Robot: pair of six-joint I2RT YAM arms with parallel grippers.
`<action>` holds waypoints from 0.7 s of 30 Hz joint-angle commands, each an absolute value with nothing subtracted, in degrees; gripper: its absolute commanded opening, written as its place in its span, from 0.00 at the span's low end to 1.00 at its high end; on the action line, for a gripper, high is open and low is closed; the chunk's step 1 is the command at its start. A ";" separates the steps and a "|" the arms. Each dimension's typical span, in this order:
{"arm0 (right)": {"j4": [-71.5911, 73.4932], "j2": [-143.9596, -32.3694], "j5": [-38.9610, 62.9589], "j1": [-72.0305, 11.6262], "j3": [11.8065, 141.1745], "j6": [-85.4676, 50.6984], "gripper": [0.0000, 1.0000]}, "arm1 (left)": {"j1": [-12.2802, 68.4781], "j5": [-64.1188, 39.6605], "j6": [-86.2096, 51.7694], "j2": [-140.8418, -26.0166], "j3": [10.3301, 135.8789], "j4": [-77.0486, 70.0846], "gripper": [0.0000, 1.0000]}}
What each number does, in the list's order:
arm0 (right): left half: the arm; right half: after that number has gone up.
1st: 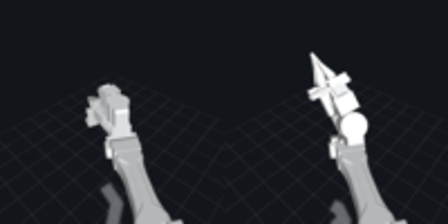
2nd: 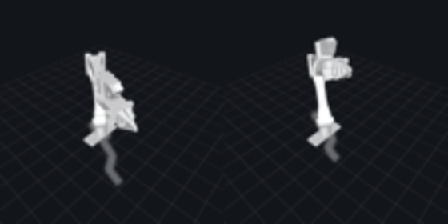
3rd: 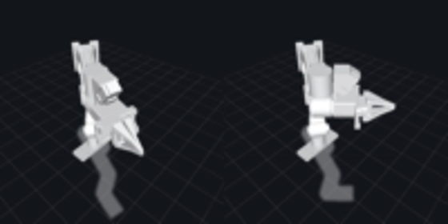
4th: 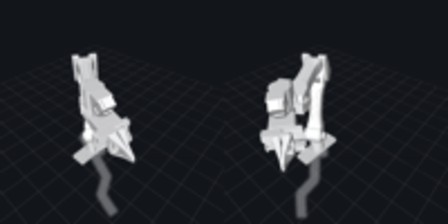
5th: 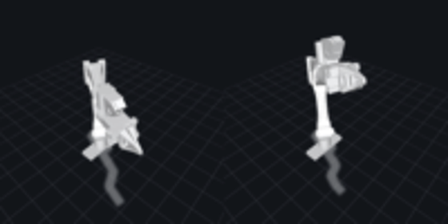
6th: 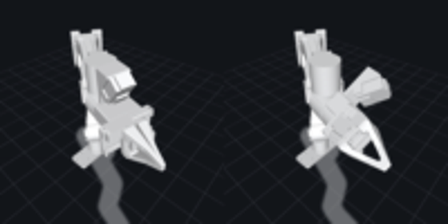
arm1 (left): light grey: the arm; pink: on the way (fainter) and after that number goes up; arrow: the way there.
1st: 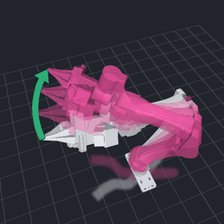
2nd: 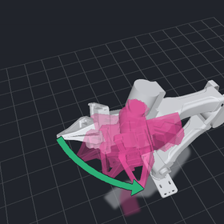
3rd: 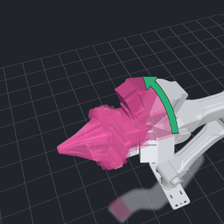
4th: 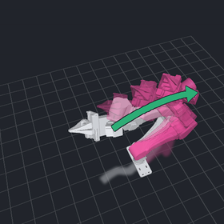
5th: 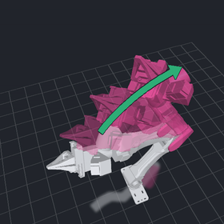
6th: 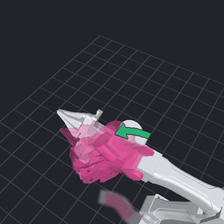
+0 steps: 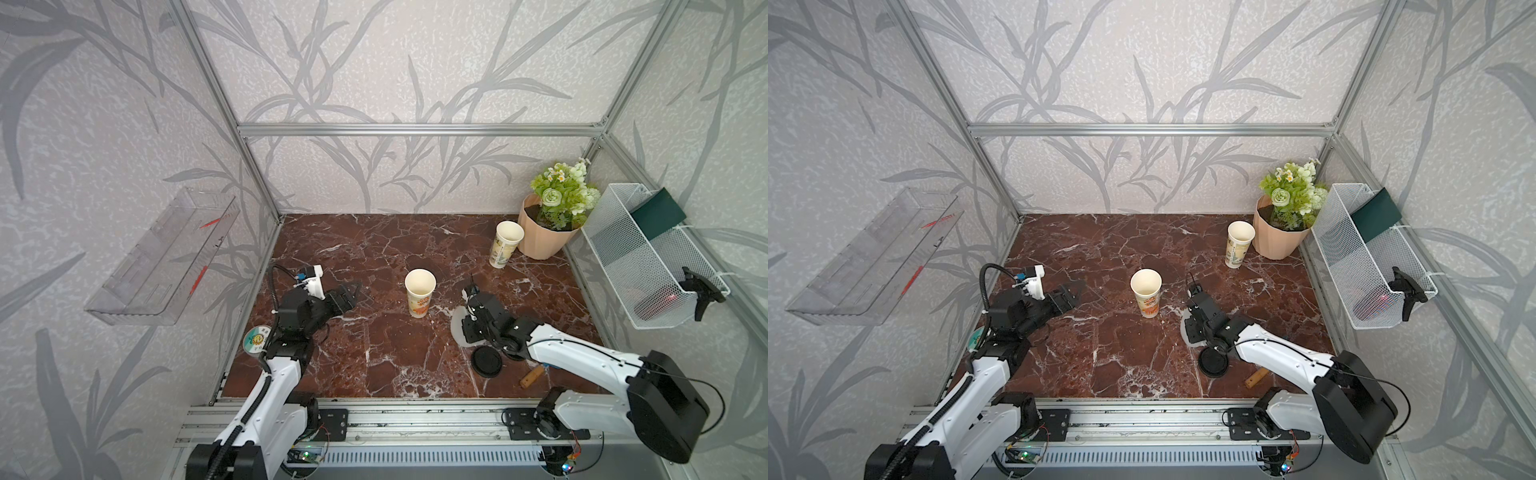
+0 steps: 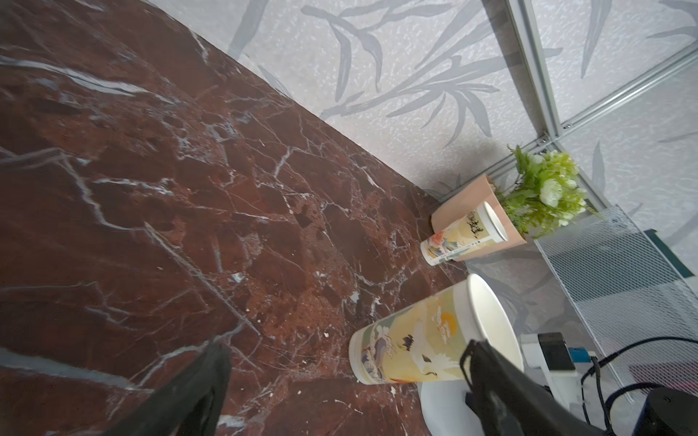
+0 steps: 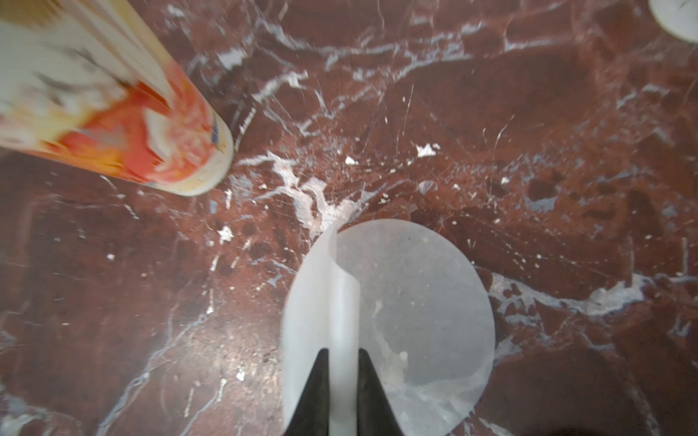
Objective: Put the leak-proof paper on the milk tea cups
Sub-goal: Pick up the leak-proof paper from the center of the board.
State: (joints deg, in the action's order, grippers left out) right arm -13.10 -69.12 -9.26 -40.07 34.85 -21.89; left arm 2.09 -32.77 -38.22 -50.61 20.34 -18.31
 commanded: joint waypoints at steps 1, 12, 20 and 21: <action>-10.51 -62.20 -8.39 -40.18 34.80 -21.11 0.14 | 4.38 -40.67 -42.26 -51.85 20.64 -26.28 0.98; -10.99 -54.03 -2.14 -40.12 45.10 -19.11 0.11 | 15.00 -42.39 -44.74 -51.08 25.30 -27.32 0.99; 0.22 -59.31 13.17 -40.08 50.41 -23.91 0.11 | 20.55 -45.44 -48.85 -59.33 32.67 -34.46 0.99; 1.59 -60.09 14.59 -40.13 50.71 -24.66 0.11 | 21.07 -45.40 -49.03 -60.30 33.46 -35.31 0.99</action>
